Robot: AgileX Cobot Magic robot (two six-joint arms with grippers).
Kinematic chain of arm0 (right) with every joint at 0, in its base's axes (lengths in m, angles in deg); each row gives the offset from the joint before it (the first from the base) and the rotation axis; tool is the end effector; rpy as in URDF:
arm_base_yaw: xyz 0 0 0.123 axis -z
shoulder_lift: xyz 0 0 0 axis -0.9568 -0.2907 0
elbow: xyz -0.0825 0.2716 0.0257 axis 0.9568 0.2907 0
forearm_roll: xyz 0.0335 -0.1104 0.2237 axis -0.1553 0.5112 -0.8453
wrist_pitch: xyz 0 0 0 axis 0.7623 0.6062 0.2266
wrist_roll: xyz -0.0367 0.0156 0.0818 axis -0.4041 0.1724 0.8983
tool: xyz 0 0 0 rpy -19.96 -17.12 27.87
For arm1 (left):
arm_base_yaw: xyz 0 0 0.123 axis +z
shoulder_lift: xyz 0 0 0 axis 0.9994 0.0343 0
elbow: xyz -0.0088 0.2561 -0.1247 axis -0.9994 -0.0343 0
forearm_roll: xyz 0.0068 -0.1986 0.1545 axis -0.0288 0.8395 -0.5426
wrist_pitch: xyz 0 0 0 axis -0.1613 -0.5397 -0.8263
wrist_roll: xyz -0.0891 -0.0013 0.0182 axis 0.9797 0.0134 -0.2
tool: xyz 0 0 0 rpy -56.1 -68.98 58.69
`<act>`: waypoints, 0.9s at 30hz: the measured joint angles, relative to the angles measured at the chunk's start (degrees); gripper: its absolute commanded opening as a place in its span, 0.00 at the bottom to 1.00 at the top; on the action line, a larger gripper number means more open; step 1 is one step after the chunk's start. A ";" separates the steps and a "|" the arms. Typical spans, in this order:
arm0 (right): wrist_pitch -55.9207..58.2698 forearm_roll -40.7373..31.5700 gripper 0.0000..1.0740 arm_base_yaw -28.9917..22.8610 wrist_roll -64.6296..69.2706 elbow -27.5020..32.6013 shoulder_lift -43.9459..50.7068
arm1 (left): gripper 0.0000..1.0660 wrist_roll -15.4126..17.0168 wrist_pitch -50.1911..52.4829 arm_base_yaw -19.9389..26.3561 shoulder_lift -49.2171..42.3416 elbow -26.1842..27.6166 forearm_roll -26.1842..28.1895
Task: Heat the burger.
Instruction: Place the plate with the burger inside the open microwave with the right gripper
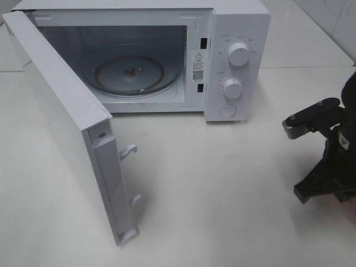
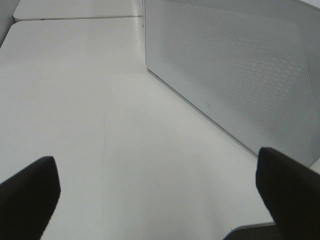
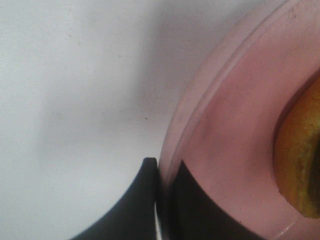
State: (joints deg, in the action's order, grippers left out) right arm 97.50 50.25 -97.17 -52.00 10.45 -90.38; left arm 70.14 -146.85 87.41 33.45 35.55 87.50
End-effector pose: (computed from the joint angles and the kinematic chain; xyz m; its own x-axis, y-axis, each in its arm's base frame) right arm 0.2236 0.0699 0.1648 -0.9545 -0.2700 -0.1267 -0.2259 0.9319 -0.2837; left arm -0.0093 -0.0109 0.2809 -0.4498 0.0282 -0.8927 0.1291 0.9911 -0.0337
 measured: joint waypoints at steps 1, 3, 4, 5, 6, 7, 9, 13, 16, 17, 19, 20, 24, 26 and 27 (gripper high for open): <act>0.69 0.23 0.00 -1.78 0.00 0.00 0.97 | 0.94 0.00 0.00 0.00 0.00 0.00 0.00; 1.26 0.57 0.00 -2.75 0.00 0.00 1.38 | 0.94 0.00 0.00 0.00 0.00 0.00 0.00; 2.12 1.03 0.00 -4.58 0.00 0.00 2.01 | 0.94 0.00 0.00 0.00 0.00 0.00 0.00; 2.12 1.03 0.00 -4.58 0.00 0.00 2.01 | 0.94 0.00 0.00 0.00 0.00 0.00 0.00; 2.23 1.09 0.00 -5.50 0.00 0.00 2.18 | 0.94 0.00 0.00 0.00 0.00 0.00 0.00; 2.81 1.32 0.00 -7.22 0.00 0.00 2.75 | 0.94 0.00 0.00 0.00 0.00 0.00 0.00; 3.09 1.38 0.00 -9.00 -0.11 0.00 3.32 | 0.94 0.00 0.00 0.00 0.00 0.00 0.00; 4.01 1.43 0.00 -13.64 -0.80 0.00 3.90 | 0.94 0.00 0.00 0.00 0.00 0.00 0.00; 4.47 1.43 0.00 -14.38 -1.09 0.00 3.95 | 0.94 0.00 0.00 0.00 0.00 0.00 0.00; 4.87 1.43 0.00 -16.27 -1.55 0.00 4.01 | 0.94 0.00 0.00 0.00 0.00 0.00 0.00; 5.10 1.43 0.00 -17.88 -1.60 0.00 4.01 | 0.94 0.00 0.00 0.00 0.00 0.00 0.00; 5.10 1.43 0.00 -18.79 -1.66 0.00 4.01 | 0.94 0.00 0.00 0.00 0.00 0.00 0.00; 5.16 1.38 0.00 -22.23 -2.12 0.00 4.01 | 0.94 0.00 0.00 0.00 0.00 0.00 0.00; 5.16 1.38 0.00 -22.98 -2.41 0.00 4.01 | 0.94 0.00 0.00 0.00 0.00 0.00 0.00; 5.50 1.43 0.00 -24.81 -3.21 0.00 4.01 | 0.94 0.00 0.00 0.00 0.00 0.00 0.00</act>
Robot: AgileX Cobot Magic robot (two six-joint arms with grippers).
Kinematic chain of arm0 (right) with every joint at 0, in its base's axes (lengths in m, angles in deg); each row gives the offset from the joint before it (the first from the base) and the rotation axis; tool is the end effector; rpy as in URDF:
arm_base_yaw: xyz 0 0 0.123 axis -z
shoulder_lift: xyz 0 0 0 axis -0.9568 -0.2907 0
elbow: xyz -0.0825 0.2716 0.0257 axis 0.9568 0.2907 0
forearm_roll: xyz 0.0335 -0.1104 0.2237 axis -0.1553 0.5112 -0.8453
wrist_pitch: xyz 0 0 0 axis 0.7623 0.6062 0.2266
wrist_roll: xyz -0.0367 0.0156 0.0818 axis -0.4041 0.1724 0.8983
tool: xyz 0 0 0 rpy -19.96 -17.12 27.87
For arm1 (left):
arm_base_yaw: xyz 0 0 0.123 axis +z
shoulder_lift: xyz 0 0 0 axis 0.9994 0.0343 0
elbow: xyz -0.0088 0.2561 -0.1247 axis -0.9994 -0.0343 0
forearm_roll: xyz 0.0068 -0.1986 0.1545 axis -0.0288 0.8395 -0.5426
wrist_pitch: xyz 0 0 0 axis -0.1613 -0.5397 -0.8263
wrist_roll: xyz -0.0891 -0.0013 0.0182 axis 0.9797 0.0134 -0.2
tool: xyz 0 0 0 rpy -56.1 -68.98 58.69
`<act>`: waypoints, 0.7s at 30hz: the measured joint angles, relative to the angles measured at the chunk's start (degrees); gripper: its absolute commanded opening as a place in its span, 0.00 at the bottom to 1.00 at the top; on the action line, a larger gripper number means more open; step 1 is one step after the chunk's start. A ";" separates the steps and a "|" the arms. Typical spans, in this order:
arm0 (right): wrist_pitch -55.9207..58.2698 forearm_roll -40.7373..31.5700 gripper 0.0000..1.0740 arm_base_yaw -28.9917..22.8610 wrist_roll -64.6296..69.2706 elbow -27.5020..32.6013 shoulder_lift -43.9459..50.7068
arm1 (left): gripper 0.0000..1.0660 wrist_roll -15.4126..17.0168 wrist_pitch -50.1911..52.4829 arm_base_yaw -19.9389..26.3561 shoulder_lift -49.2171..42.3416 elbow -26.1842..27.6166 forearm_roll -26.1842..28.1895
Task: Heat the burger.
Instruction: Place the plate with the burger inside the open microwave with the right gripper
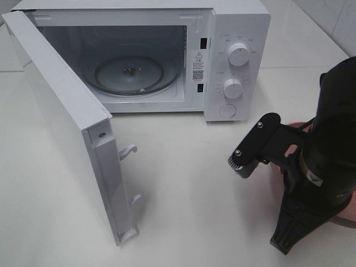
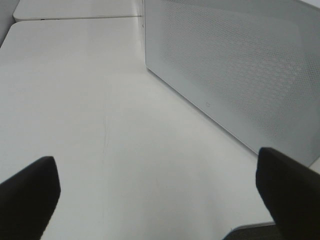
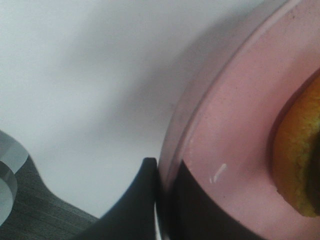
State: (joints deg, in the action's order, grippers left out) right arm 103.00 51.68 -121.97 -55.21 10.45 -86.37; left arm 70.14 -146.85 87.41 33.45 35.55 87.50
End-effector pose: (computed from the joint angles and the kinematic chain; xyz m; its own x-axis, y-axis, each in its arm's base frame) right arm 0.1693 0.1460 0.1816 -0.7265 -0.6800 -0.0988 -0.6189 0.7100 -0.3360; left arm -0.0093 -0.0109 0.2809 -0.4498 0.0282 -0.8927 0.1291 0.9911 -0.0337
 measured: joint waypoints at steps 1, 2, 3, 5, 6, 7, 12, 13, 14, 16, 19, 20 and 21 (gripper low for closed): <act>0.11 0.00 0.00 -1.83 -0.29 0.00 0.00 | 0.94 0.00 0.00 0.00 0.00 0.00 0.00; 0.11 0.00 0.00 -1.83 -0.29 0.00 0.00 | 0.94 0.00 0.00 0.00 0.00 0.00 0.00; 0.17 0.00 0.00 -2.69 -0.46 0.00 0.00 | 0.94 0.00 0.00 0.00 0.00 0.00 0.00; 0.52 -0.06 0.00 -4.07 -0.92 0.00 0.00 | 0.94 0.00 0.00 0.00 0.00 0.00 0.00; 0.52 -0.06 0.00 -4.07 -0.92 0.00 0.00 | 0.94 0.00 0.00 0.00 0.00 0.00 0.00; 0.69 0.06 0.00 -5.33 -1.32 0.23 0.00 | 0.94 0.00 0.00 0.00 0.00 0.00 0.00; 0.80 0.52 0.00 -9.00 -1.49 2.69 0.46 | 0.94 0.00 0.00 0.00 0.00 0.00 0.00; 0.97 0.86 0.00 -10.49 -1.49 3.67 1.38 | 0.94 0.00 0.00 0.00 0.00 0.00 0.00; 0.97 0.86 0.00 -10.49 -1.49 3.67 1.38 | 0.94 0.00 0.00 0.00 0.00 0.00 0.00; 1.32 2.29 0.00 -12.83 -1.49 5.44 3.50 | 0.94 0.00 0.00 0.00 0.00 0.00 0.00; 1.49 2.98 0.00 -13.64 -1.49 6.02 4.30 | 0.94 0.00 0.00 0.00 0.00 0.00 0.00; 2.29 4.01 0.00 -14.95 -1.49 6.88 5.79 | 0.94 0.00 0.00 0.00 0.00 0.00 0.00; 3.72 4.76 0.00 -15.99 -1.49 7.51 7.10 | 0.94 0.00 0.00 0.00 0.00 0.00 0.00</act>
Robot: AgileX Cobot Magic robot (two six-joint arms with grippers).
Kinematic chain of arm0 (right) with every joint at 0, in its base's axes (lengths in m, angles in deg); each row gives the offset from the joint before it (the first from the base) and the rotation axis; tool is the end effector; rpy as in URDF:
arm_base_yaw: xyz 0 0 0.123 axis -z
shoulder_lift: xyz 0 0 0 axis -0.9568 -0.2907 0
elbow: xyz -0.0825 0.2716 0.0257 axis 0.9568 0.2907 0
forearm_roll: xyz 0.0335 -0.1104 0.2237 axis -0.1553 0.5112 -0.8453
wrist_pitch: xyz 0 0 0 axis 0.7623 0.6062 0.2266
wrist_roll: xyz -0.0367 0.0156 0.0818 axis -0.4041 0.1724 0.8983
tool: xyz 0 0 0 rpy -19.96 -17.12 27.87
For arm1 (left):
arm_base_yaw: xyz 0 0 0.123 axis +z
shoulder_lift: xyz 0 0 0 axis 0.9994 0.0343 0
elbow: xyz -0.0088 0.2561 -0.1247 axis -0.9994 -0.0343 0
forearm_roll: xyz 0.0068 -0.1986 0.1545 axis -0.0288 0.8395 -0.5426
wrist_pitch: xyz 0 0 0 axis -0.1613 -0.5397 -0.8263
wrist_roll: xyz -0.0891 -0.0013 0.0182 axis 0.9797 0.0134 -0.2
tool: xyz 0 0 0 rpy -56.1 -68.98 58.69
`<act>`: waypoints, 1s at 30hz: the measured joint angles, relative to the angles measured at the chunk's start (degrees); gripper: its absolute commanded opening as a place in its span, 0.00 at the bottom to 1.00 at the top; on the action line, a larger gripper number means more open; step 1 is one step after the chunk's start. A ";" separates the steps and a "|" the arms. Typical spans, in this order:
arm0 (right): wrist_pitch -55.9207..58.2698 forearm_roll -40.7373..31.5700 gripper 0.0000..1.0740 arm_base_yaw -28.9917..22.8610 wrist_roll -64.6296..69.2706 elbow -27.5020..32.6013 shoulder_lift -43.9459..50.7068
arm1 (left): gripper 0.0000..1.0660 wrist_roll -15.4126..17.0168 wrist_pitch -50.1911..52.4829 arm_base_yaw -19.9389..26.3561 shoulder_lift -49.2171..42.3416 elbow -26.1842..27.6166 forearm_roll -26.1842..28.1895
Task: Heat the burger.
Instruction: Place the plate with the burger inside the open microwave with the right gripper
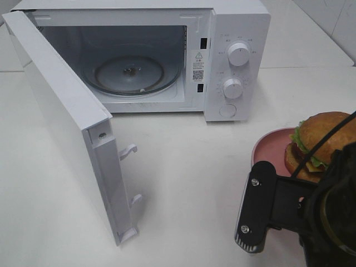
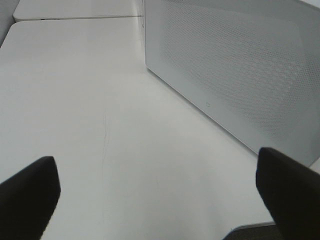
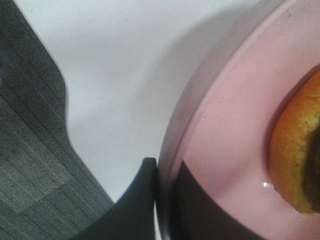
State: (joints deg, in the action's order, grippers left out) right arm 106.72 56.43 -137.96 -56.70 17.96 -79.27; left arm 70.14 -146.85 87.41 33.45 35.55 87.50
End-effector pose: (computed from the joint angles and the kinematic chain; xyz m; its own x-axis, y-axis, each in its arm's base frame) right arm 0.1115 0.1472 0.1816 -0.4626 -0.8860 -0.0312 -0.7980 0.4315 -0.4208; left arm -0.0093 -0.0109 0.2809 -0.4498 0.0282 -0.8927 0.1291 0.9911 -0.0337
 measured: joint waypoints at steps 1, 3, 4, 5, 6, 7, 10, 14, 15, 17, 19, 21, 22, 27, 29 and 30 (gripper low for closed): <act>0.00 0.00 0.00 0.00 0.00 0.00 0.00 | 0.94 0.00 0.00 0.00 0.00 0.00 0.00; 1.43 0.63 0.00 -0.92 0.00 0.46 1.38 | 0.94 0.00 0.00 0.00 0.00 0.00 0.00; 2.12 1.03 0.00 -1.26 0.00 0.69 2.06 | 0.94 0.00 0.00 0.00 0.00 0.00 0.00; 2.98 1.72 0.00 -1.66 0.00 1.32 3.32 | 0.94 0.00 0.00 0.00 0.00 0.00 0.00; 2.98 1.72 0.00 -1.66 0.00 1.32 3.32 | 0.94 0.00 0.00 0.00 0.00 0.00 0.00; 3.09 2.23 0.00 -1.66 -0.17 1.72 4.58 | 0.94 0.00 0.00 0.00 0.00 0.00 0.00; 3.27 2.35 0.00 -1.66 -1.60 2.75 6.76 | 0.94 0.00 0.00 0.00 0.00 0.00 0.00; 3.38 2.35 0.00 -1.66 -3.84 3.90 8.82 | 0.94 0.00 0.00 0.00 0.00 0.00 0.00; 3.50 2.35 0.00 -1.66 -5.10 4.18 10.14 | 0.94 0.00 0.00 0.00 0.00 0.00 0.00; 3.67 2.35 0.00 -1.66 -5.84 4.35 10.77 | 0.94 0.00 0.00 0.00 0.00 0.00 0.00; 3.95 2.35 0.00 -1.66 -7.22 4.35 11.69 | 0.94 0.00 0.00 0.00 0.00 0.00 0.00; 4.01 2.35 0.00 -1.66 -8.59 4.35 12.32 | 0.94 0.00 0.00 0.00 0.00 0.00 0.00; 4.07 2.35 0.00 -1.66 -9.40 4.35 12.49 | 0.94 0.00 0.00 0.00 0.00 0.00 0.00; 4.18 2.35 0.00 -1.66 -13.64 4.35 12.78 | 0.94 0.00 0.00 0.00 0.00 0.00 0.00; 4.18 2.35 0.00 -1.66 -14.44 4.35 12.78 | 0.94 0.00 0.00 0.00 0.00 0.00 0.00; 4.18 2.35 0.00 -1.66 -15.58 4.35 12.78 | 0.94 0.00 0.00 0.00 0.00 0.00 0.00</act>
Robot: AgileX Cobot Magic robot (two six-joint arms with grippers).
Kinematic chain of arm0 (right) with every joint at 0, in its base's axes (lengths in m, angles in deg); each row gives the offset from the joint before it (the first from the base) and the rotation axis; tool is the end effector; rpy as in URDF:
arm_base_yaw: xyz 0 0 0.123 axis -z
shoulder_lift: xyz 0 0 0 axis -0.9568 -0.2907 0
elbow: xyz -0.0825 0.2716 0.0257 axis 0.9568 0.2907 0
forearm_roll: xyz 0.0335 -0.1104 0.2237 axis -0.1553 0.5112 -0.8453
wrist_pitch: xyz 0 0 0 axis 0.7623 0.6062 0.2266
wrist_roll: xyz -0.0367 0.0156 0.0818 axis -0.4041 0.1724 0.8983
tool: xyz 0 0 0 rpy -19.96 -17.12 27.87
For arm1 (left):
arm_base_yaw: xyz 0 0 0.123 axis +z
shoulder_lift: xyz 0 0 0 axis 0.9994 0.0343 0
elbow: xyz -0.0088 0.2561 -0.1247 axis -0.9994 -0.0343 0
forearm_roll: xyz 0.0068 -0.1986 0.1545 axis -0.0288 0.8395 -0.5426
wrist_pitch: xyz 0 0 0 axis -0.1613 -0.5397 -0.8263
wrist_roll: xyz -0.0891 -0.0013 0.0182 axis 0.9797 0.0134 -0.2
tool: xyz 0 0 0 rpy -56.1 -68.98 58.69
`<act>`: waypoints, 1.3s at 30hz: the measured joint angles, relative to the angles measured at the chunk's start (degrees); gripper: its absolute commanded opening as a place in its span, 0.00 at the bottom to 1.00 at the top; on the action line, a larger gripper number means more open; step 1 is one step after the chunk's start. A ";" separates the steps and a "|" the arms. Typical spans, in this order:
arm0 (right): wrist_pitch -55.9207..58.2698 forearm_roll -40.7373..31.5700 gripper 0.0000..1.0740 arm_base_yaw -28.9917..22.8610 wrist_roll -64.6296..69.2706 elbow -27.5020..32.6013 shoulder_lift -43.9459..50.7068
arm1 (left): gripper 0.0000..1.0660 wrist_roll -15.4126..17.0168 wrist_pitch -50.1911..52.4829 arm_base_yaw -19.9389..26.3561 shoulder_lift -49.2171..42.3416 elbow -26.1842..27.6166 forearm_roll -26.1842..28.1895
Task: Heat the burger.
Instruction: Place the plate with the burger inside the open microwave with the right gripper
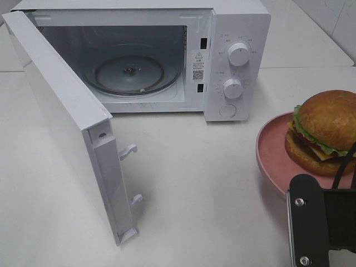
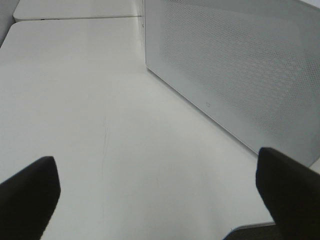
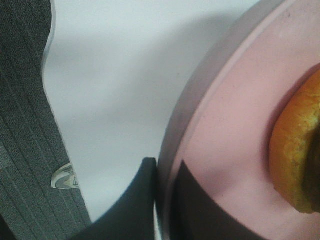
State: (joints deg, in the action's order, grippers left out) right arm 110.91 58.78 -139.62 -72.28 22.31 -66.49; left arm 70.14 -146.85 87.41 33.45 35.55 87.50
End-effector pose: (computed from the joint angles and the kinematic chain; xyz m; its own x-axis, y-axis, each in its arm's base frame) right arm 0.0968 0.1148 0.2030 -0.2153 -0.9765 0.0104 -0.8580 0.1841 -0.4794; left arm -0.0093 -0.0109 0.2809 -0.4498 0.0282 -0.8927 0.1291 0.9911 -0.0337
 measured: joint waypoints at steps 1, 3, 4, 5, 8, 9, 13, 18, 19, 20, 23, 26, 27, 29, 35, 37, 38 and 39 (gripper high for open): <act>0.00 0.00 0.00 0.00 0.00 0.00 0.00 | 0.94 0.00 0.00 0.00 0.00 0.00 0.00; 0.06 0.00 0.01 0.00 -1.89 0.00 0.00 | 0.94 0.00 0.00 0.00 0.00 0.00 0.00; 0.06 0.00 0.01 0.00 -1.89 0.00 0.00 | 0.94 0.00 0.00 0.00 0.00 0.00 0.00; 0.06 0.00 0.01 0.00 -2.64 0.00 0.00 | 0.94 0.00 0.00 0.00 0.00 0.00 0.00; -0.52 0.00 0.01 0.00 -4.13 0.00 0.00 | 0.94 0.00 0.00 0.00 0.00 0.00 0.00; -0.52 0.00 0.01 0.00 -4.13 0.00 0.00 | 0.94 0.00 0.00 0.00 0.00 0.00 0.00; -4.35 0.00 0.01 0.00 -8.42 0.17 0.00 | 0.94 0.00 0.00 0.00 0.00 0.00 0.00; -7.79 0.06 0.01 0.00 -12.83 0.17 0.00 | 0.94 0.00 0.00 0.00 0.00 0.00 0.00; -7.79 0.06 0.01 0.00 -12.83 0.17 0.00 | 0.94 0.00 0.00 0.00 0.00 0.00 0.00; -8.02 0.11 0.01 0.00 -13.41 0.17 0.00 | 0.94 0.00 0.00 0.00 0.00 0.00 0.00; -7.68 0.06 0.01 0.00 -13.75 0.17 0.00 | 0.94 0.00 0.00 0.00 0.00 0.00 0.00; -8.02 0.06 0.01 0.00 -14.27 0.17 0.00 | 0.94 0.00 0.00 0.00 0.00 0.00 0.00; -8.02 0.06 0.01 0.00 -14.27 0.17 0.00 | 0.94 0.00 0.00 0.00 0.00 0.00 0.00; -10.20 0.06 0.00 0.00 -16.67 0.17 0.00 | 0.94 0.00 0.00 0.00 0.00 0.00 0.00; -14.09 0.11 0.00 0.00 -20.57 0.17 0.00 | 0.94 0.00 0.00 0.00 0.00 0.00 0.00; -14.84 0.17 0.00 0.00 -21.03 0.23 0.00 | 0.94 0.00 0.00 0.00 0.00 0.00 0.00; -15.70 0.29 0.00 0.00 -21.94 0.46 0.00 | 0.94 0.00 0.00 0.00 0.00 0.00 0.00; -16.62 0.29 0.00 0.00 -22.46 0.74 0.00 | 0.94 0.00 0.00 0.00 0.00 0.00 0.00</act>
State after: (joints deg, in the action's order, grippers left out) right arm 94.29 59.07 -139.62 -94.74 23.06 -66.49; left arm 70.14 -146.85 87.41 33.45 35.55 87.50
